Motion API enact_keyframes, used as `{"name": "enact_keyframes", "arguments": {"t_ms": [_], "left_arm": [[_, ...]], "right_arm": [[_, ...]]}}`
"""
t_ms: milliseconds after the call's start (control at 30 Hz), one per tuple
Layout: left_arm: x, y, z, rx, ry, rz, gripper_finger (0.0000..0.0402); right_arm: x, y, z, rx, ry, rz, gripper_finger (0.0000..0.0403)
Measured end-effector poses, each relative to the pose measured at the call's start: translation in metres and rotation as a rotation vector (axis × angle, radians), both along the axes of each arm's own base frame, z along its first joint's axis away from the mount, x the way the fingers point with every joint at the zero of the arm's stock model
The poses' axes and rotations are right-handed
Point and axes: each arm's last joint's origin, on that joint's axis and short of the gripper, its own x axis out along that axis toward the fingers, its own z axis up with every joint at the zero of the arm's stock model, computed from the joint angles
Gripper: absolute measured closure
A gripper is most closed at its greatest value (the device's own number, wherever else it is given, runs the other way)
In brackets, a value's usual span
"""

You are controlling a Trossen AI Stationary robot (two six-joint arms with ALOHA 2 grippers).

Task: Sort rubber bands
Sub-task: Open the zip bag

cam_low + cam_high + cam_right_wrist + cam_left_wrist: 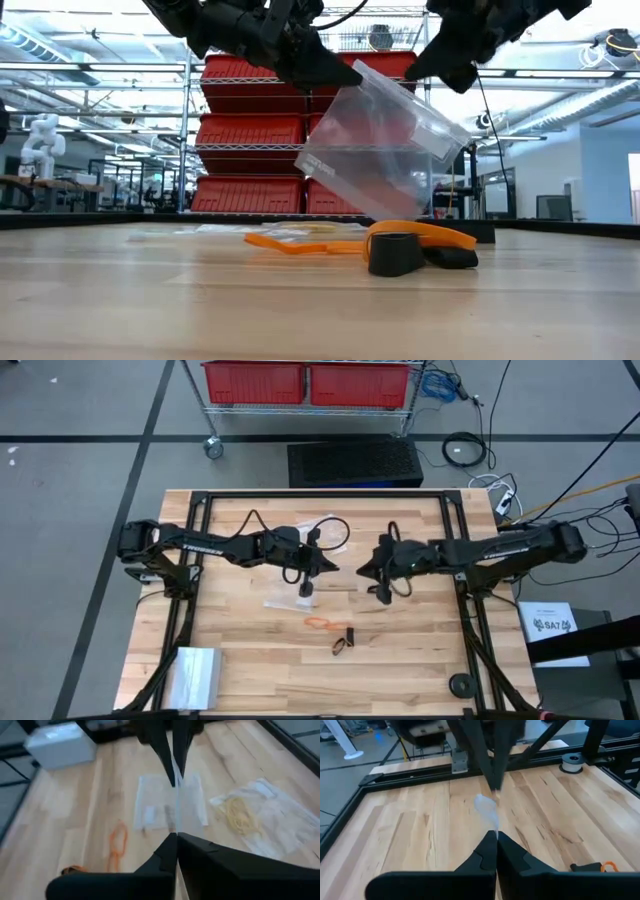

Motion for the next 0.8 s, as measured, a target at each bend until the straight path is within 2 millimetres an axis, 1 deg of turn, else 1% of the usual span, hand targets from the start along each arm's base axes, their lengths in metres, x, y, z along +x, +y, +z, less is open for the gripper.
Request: {"name": "enact_keyframes", "arguments": {"t_ms": [133,267,433,567,800], "left_arm": [[0.000,0.000,0.000,0.000,0.002,0.002,0.0401],[0.000,0.000,-0.001,0.000,0.006,0.003,0.0401],[-0.001,0.000,-0.002,-0.002,0.027,0.004,0.0401],[-0.001,0.000,-0.002,-0.001,0.024,0.004,0.0401],[-0.001,0.000,-0.002,-0.001,0.020,0.004,0.0401]], "right_arm": [[0.011,0.003,-0.017,-0.045,0.073,-0.045,0.0402],[0.017,0.000,-0.025,-0.068,0.098,-0.066,0.0402],[0.014,0.000,-0.017,-0.081,0.052,-0.060,0.0402],[0.011,-0.002,-0.014,-0.101,0.048,-0.075,0.0403],[0.018,-0.005,-0.022,-0.086,0.074,-0.057,0.0403]]}}
